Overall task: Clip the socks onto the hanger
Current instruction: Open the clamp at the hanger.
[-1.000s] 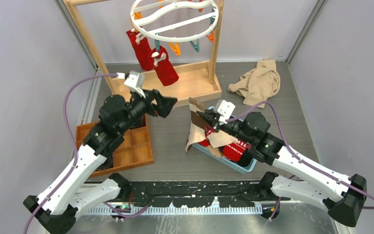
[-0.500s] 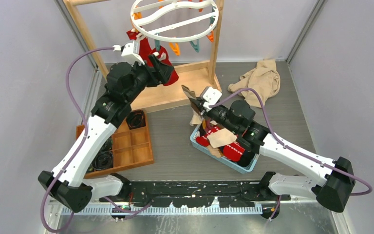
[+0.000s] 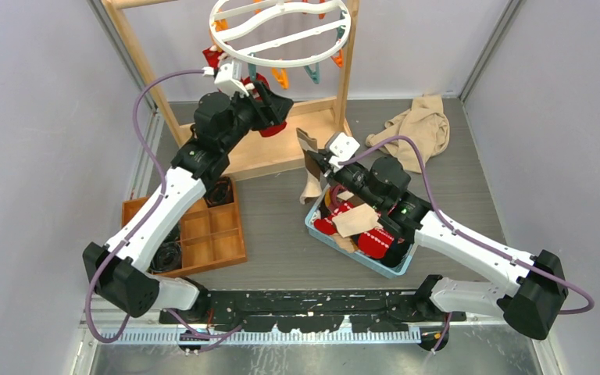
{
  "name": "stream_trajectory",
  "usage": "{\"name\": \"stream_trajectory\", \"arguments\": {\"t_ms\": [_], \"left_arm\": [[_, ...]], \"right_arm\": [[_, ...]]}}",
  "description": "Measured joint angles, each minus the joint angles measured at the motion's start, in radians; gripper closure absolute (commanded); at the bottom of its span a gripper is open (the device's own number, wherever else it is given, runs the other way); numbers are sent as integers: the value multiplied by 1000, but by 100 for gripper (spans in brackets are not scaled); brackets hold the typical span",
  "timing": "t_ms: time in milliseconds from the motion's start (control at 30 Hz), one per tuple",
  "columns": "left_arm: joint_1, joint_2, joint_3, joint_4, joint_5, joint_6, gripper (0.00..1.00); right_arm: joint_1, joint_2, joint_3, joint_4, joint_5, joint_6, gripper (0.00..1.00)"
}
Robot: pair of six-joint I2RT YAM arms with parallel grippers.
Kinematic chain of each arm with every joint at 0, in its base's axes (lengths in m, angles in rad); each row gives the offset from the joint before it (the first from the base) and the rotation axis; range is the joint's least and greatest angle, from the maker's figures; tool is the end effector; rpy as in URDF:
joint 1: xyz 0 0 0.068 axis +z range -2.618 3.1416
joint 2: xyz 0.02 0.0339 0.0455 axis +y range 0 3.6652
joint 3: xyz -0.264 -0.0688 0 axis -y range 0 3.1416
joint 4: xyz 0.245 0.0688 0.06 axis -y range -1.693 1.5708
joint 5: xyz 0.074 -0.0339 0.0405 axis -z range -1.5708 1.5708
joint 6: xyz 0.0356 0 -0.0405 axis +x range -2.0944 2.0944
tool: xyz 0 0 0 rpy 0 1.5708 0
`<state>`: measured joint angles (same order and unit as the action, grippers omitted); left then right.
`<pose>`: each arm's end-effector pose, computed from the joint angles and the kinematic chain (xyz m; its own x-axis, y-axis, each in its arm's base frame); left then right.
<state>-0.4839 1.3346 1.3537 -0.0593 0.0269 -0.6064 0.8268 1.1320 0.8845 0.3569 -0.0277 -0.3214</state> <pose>0.2753 -0.1458 0.4304 -0.3078 -0.4818 -0.8204 0.3814 0.7275 -0.5703 0.1815 0.1986 0.3626 0.3084 -0.1312 -0.9422 -0.6922 0.6485 -0.3169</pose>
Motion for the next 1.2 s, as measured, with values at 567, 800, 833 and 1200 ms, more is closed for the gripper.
{"name": "stream_trajectory", "arguments": {"t_ms": [567,800,833,1200], "left_arm": [[0,91,80,146,-38,13,41],[0,131,121,175,-54,28,47],[0,135,124,175,-55,33,47],[0,165,175,175,-66,61,49]], "right_arm": [[-14,0,0,3,-11,10,99],[-23,0,0,3,-14,10,99],[-24,0,0,3,-15,10,99],[-26,0,0,10,-19,10,99]]}}
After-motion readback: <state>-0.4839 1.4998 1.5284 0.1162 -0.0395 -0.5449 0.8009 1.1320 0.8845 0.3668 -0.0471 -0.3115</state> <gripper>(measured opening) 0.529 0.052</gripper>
